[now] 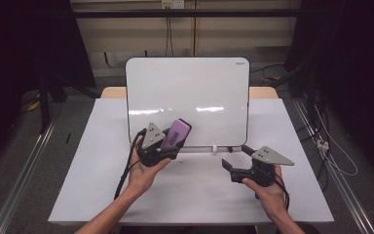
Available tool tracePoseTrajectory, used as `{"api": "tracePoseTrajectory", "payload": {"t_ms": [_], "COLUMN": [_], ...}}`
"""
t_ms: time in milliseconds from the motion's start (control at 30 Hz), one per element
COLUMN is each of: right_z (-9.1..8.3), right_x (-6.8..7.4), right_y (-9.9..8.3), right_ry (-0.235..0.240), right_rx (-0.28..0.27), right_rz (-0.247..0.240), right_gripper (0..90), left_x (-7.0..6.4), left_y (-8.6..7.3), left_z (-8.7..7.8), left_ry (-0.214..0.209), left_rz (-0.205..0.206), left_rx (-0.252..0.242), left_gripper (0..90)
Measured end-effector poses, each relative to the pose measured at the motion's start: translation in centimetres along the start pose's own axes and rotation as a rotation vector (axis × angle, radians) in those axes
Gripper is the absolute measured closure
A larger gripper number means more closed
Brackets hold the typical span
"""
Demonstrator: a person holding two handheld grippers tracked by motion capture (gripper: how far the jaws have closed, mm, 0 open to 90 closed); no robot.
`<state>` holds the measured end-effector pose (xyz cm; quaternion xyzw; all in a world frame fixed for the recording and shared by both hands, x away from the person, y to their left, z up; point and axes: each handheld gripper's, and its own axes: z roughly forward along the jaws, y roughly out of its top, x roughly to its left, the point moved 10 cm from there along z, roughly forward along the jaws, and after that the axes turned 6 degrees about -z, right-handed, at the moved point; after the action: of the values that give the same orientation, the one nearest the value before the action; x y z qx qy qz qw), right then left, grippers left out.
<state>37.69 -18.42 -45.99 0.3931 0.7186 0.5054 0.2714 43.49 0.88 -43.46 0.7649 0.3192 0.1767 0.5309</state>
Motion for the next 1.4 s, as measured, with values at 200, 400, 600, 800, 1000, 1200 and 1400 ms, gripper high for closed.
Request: {"api": "tracePoseTrajectory", "payload": {"t_ms": [200, 400, 600, 800, 1000, 1200, 1400], "right_z": [-0.2, 0.2, 1.9, 3.5, 4.4, 5.0, 5.4], "right_x": [0.2, 0.6, 1.9, 3.6, 4.2, 4.2, 4.6], "right_y": [0.5, 2.7, 5.4, 6.7, 7.0, 6.7, 6.7], "right_ry": [0.008, 0.024, 0.075, 0.129, 0.154, 0.173, 0.202], "right_rx": [-0.011, -0.049, -0.098, -0.121, -0.126, -0.111, -0.114], "right_rz": [-0.002, 0.005, 0.027, 0.046, 0.071, 0.109, 0.154], "right_gripper": [13.8, 17.2, 22.5, 28.3, 34.7, 36.9, 42.5], "left_x": [-1.2, -1.7, -2.7, -3.5, -3.6, -3.7, -4.2], "left_y": [-0.5, -0.5, -0.2, -0.4, -0.5, 0.0, 0.0], "left_z": [0.3, 1.0, 1.5, 1.8, 1.8, 1.6, 1.6], "left_ry": [-0.019, -0.02, -0.035, -0.047, -0.052, -0.049, -0.063], "left_rz": [0.022, 0.029, 0.031, 0.03, 0.041, 0.05, 0.051], "left_rx": [-0.002, -0.004, -0.02, -0.03, -0.031, -0.043, -0.044], "left_gripper": [41.2, 41.2, 41.2, 41.2, 41.2, 41.2, 41.2]}}
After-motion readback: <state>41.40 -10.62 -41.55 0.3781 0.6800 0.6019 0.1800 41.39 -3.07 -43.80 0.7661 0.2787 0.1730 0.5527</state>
